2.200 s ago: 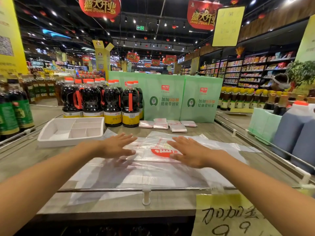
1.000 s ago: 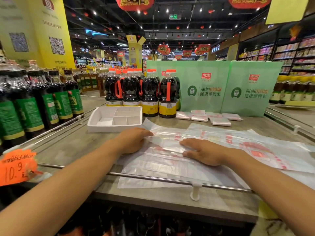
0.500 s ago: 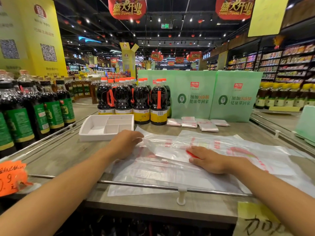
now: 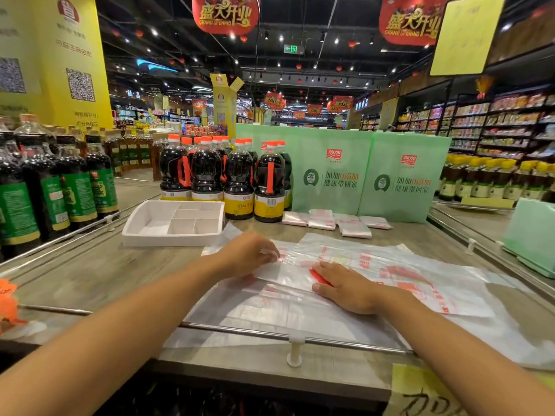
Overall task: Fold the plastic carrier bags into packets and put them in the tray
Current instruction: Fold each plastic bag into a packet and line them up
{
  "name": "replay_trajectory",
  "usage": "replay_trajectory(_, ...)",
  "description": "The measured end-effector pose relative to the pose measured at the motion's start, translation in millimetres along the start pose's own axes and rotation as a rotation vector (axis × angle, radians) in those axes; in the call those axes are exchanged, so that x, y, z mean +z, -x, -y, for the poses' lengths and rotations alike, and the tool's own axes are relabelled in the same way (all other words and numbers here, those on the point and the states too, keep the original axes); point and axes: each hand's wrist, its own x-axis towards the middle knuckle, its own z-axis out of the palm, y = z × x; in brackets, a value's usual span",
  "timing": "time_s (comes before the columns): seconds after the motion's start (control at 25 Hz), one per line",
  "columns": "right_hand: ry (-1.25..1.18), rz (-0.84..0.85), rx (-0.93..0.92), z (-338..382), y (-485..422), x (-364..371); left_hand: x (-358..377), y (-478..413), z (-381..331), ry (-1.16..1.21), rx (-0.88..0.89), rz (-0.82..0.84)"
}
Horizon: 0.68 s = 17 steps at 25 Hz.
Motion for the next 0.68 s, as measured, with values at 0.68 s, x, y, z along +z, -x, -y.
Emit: replay_trajectory(0.68,-0.063,-0.036,-0.014,-1,1,2,31,2,4,-0.088,-0.142,0.145)
